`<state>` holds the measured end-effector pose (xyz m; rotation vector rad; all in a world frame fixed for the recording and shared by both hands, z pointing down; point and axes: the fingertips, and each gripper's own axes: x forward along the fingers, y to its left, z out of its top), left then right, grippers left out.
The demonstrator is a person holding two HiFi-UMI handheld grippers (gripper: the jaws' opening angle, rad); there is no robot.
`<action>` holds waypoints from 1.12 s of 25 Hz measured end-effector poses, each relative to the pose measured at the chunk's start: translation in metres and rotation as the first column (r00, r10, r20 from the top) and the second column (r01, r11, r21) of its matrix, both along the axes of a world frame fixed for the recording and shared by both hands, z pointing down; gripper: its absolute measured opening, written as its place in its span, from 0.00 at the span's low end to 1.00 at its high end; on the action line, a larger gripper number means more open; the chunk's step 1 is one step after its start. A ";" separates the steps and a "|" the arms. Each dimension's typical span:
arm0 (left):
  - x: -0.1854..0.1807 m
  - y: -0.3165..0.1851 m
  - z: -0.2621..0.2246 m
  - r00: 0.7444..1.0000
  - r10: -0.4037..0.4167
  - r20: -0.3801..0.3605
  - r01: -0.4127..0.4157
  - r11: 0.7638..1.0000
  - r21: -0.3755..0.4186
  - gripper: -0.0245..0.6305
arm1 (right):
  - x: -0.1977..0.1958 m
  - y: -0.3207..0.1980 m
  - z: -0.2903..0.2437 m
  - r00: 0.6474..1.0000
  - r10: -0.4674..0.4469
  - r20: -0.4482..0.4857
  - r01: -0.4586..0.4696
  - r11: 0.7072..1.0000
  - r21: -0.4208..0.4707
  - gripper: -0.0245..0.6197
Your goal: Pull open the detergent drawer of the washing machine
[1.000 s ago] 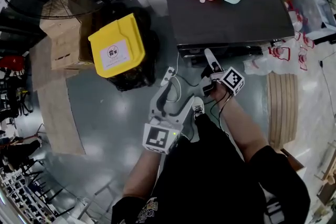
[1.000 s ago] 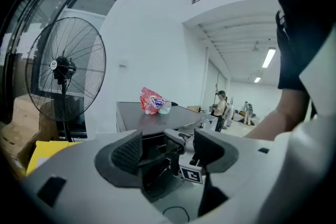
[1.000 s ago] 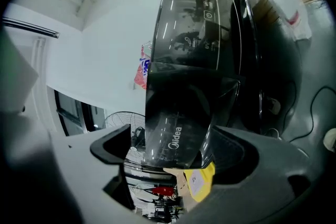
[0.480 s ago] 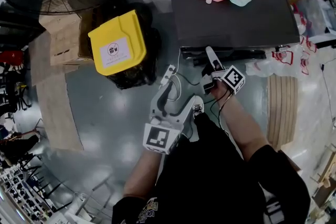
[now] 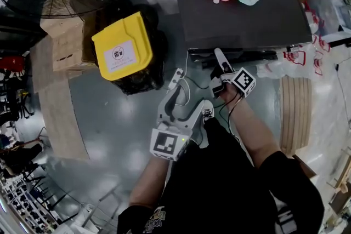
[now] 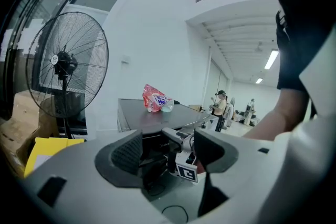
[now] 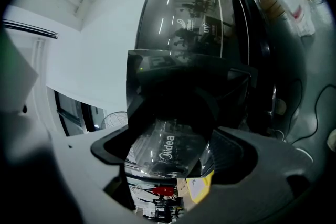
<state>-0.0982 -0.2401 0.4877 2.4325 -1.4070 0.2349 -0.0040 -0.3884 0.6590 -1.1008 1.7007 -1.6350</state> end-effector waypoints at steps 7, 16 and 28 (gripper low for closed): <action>0.001 0.011 0.000 1.000 0.011 0.004 -0.011 1.000 -0.008 0.47 | 0.000 0.012 -0.001 1.000 0.001 -0.003 -0.001 1.000 -0.007 0.76; 0.002 0.032 0.000 0.999 0.036 -0.002 -0.036 0.999 0.003 0.47 | 0.007 0.036 -0.001 1.000 0.021 0.001 -0.021 1.000 -0.004 0.76; 0.013 0.074 -0.006 0.994 0.110 0.000 -0.110 0.994 -0.008 0.47 | 0.021 0.093 0.000 0.998 0.055 0.009 -0.055 0.998 -0.001 0.76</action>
